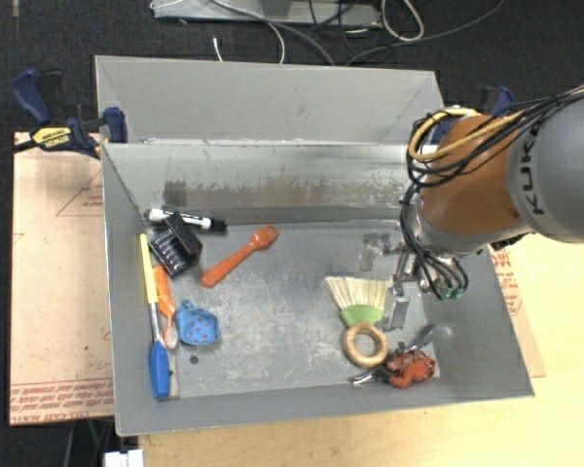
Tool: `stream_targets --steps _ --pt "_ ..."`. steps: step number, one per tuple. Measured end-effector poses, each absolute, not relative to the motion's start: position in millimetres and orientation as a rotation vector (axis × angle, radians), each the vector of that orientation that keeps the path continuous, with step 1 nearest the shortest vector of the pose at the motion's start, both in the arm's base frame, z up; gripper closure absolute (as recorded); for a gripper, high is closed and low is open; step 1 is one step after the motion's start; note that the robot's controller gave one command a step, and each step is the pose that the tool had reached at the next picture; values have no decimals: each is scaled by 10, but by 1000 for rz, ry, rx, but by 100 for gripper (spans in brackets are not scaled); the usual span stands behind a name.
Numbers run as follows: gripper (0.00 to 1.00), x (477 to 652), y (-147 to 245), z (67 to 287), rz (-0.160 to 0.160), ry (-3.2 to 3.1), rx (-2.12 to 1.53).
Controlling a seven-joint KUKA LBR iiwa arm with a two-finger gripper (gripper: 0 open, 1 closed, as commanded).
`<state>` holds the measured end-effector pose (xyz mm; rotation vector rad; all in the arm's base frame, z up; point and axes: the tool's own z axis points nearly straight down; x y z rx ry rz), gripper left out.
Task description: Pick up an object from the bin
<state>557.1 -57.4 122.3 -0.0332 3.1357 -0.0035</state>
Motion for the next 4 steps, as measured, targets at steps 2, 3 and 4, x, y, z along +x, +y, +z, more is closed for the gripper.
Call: stream_targets --steps 2,3,4 --pt "0 5616 -309 678 0 3120 193" --pt "100 5479 -259 708 10 3104 421" --pt "100 5479 -259 711 10 3104 421"
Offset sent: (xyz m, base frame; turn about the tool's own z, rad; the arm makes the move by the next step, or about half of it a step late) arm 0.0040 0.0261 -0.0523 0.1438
